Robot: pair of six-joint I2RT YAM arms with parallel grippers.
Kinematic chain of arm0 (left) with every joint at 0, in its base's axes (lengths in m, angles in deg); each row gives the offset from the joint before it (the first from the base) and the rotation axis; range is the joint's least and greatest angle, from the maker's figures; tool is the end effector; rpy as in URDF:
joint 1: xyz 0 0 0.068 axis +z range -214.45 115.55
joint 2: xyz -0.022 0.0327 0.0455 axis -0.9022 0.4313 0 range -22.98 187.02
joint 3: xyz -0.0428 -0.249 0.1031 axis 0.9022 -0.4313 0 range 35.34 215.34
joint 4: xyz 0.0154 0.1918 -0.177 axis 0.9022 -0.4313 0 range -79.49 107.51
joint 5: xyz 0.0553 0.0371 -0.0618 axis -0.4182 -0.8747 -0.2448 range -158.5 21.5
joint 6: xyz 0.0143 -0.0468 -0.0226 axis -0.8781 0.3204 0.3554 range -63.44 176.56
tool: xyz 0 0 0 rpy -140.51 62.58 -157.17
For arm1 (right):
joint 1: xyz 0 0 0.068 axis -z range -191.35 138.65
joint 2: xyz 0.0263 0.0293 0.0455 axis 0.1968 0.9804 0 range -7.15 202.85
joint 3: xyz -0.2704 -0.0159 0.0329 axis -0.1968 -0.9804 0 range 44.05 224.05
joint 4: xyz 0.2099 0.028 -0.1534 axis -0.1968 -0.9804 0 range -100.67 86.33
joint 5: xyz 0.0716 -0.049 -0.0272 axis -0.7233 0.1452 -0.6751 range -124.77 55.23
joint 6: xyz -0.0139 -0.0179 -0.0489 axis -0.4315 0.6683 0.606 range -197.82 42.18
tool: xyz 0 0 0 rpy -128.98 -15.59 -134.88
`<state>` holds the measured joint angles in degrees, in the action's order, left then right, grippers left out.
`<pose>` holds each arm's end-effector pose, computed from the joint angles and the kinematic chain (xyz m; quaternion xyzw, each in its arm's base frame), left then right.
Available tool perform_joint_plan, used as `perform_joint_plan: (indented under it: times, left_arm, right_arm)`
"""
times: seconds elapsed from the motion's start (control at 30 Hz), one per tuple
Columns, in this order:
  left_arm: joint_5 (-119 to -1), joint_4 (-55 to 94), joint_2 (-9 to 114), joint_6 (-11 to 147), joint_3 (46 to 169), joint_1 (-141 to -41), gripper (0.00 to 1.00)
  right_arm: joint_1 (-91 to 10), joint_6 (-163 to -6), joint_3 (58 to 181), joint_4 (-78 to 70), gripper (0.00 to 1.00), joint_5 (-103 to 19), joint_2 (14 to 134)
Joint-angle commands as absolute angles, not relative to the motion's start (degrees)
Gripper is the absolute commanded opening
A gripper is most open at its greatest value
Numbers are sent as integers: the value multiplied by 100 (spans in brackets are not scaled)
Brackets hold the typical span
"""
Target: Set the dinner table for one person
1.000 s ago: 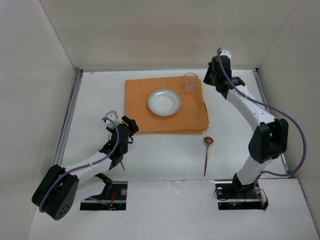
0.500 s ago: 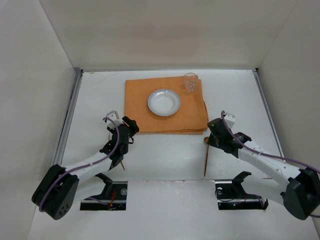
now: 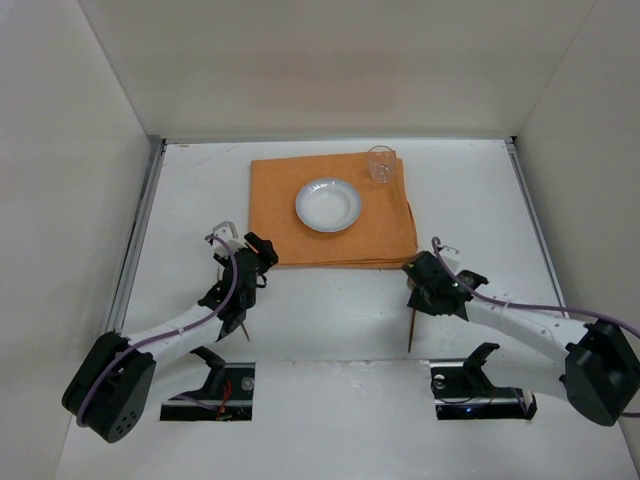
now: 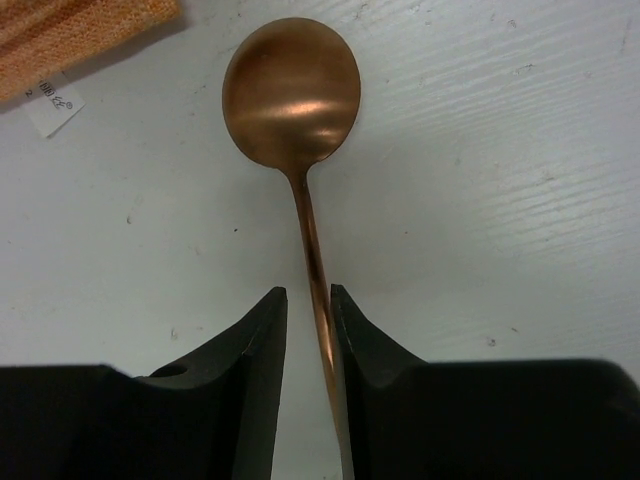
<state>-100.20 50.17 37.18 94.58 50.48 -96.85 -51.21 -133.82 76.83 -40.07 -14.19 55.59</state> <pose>0.1840 -0.0945 0.1893 -0.2078 0.7402 -0.1738 0.6154 0.1496 0.1086 0.1795 0.1715 0.9484 0.0324 0.2648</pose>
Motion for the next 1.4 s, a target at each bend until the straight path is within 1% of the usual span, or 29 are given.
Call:
perform_joint_plan:
  times: [0.0, 0.07, 0.23, 0.33, 0.43, 0.5, 0.67, 0.8, 0.9, 1.07, 1.2, 1.37]
  left_arm:
    - [-9996, 5196, 3714, 9496, 5248, -9657, 57]
    - [-9996, 5205, 3722, 9496, 5257, -9683, 57]
    - [-9935, 5231, 3705, 9505, 5222, -9595, 57]
    - [-9961, 5249, 3608, 9505, 5187, -9587, 57]
    - [-9900, 5249, 3652, 9514, 5178, -9499, 57]
    - [-9856, 5249, 3652, 9531, 5186, -9516, 57]
    - [-9794, 5293, 3793, 9575, 5195, -9499, 57]
    - [-9803, 5293, 3766, 9584, 5195, -9517, 57]
    - [-9776, 5293, 3766, 9611, 5195, -9525, 57]
    - [-9786, 5293, 3758, 9567, 5195, -9526, 56]
    - [-9820, 5293, 3573, 9576, 5143, -9569, 56]
    - [-9768, 5301, 3793, 9611, 5204, -9587, 56]
  right_arm:
    - [-5191, -13407, 7719, -3804, 30, -1561, 5735]
    - [-5191, -13319, 7754, -3734, 30, -1640, 5946]
    - [-5182, -13249, 7912, -3619, 24, -1746, 6359]
    - [-5138, -13222, 7956, -3601, 12, -1728, 6413]
    - [-5165, -13187, 8035, -3654, 5, -1606, 6325]
    - [-5174, -13143, 8158, -3881, 3, -1413, 6194]
    - [-5182, -12863, 8632, -4401, 1, -1122, 5816]
    - [-5182, -12161, 9167, -4191, 2, -1069, 5727]
    - [-5034, -11405, 9677, -3516, 1, -1236, 6217]
    - [-4647, -10560, 10670, -2671, 1, -1587, 7491]
    - [-4278, -10068, 11321, -2503, 1, -2070, 8415]
    - [-3847, -9882, 12033, -2432, 3, -2492, 9242]
